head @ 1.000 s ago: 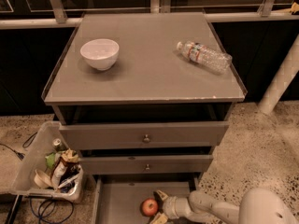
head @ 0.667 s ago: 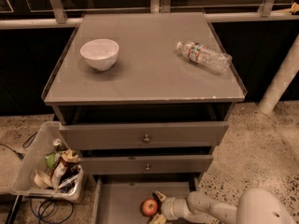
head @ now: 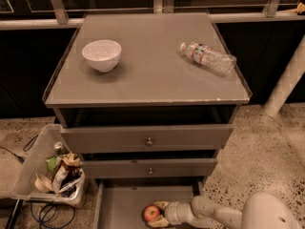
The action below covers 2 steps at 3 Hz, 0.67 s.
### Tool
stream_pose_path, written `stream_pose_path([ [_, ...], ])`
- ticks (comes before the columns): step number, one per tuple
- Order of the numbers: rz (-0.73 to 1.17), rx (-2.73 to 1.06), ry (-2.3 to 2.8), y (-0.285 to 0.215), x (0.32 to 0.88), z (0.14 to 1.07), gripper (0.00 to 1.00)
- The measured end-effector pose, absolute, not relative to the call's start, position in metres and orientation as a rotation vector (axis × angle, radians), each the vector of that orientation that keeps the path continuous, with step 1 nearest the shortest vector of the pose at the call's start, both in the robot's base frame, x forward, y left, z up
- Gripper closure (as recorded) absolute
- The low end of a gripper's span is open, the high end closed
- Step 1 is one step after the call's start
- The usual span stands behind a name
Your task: Pick apple from bottom drawer and place on counter
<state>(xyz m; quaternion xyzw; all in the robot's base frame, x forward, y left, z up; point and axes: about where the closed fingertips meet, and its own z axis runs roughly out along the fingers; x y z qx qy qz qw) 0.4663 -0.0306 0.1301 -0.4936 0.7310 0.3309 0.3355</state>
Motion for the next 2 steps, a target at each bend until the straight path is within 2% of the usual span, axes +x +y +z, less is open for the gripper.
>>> stream_pose_path([
  [2,0.863,-1.288,1.907,-0.0305,0.4663,0.1301,0.88],
])
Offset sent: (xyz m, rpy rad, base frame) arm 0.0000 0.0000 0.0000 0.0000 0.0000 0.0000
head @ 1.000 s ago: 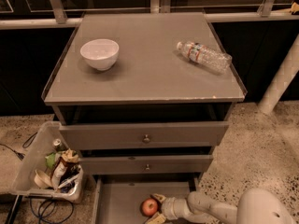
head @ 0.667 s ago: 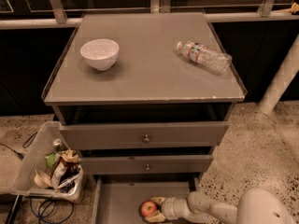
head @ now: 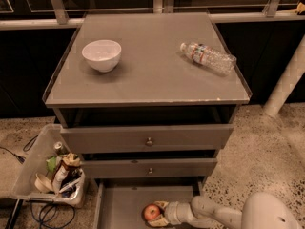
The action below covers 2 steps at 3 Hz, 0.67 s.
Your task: Pick apple from bottom drawer and place on counter
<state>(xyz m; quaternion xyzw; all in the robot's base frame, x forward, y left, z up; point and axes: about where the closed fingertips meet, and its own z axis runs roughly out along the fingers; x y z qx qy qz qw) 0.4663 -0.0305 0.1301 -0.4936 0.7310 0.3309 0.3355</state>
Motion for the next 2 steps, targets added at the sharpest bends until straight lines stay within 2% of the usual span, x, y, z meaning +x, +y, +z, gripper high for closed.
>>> stream_pose_path([
  [1,0.862,-1.280,1.913,-0.037,0.471,0.136,1.00],
  [2,0.848,-1.250,1.880,-0.056,0.480,0.164,1.00],
])
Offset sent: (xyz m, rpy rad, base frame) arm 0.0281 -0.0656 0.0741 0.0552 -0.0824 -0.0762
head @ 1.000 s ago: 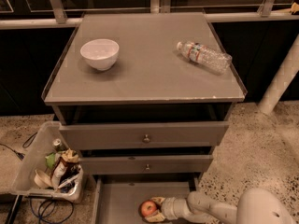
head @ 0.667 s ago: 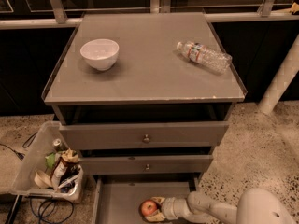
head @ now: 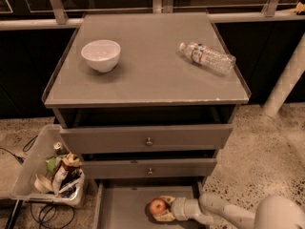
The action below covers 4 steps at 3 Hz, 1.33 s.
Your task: Pick apple from bottom drawer and place on counter
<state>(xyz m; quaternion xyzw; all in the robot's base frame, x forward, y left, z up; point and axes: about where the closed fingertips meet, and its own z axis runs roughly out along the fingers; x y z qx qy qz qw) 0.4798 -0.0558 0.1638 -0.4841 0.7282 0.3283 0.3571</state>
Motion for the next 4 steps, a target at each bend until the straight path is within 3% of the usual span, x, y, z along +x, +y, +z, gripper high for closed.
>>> stream_pose_path([
  [2,0.793,-1.200,1.791,-0.111,0.480,0.248,1.00],
  [4,0.697,-1.271,1.765,-0.125,0.480,0.346,1.00],
])
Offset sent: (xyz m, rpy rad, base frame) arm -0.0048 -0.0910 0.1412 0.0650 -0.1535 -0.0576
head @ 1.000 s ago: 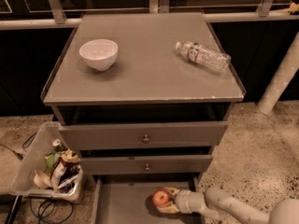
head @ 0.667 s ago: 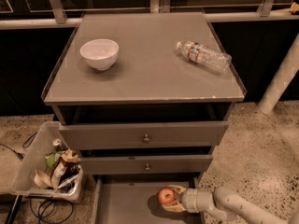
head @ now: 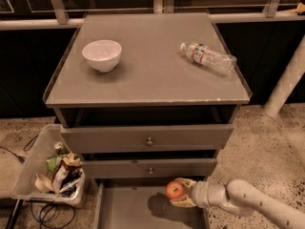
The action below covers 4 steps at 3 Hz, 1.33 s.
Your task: Pick apple from bottom drawer and place on counter
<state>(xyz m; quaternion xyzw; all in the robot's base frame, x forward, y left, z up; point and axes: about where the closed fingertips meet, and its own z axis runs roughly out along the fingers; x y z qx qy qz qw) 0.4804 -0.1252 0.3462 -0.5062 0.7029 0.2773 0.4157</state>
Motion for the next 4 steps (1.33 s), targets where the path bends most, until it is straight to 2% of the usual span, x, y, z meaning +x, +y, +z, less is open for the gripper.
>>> stream_pose_path([
  [3,0.603,-1.330,1.754,-0.135,0.490,0.385,1.00],
  [4,0.496,-1.355,1.722,-0.139,0.487,0.431,1.00],
])
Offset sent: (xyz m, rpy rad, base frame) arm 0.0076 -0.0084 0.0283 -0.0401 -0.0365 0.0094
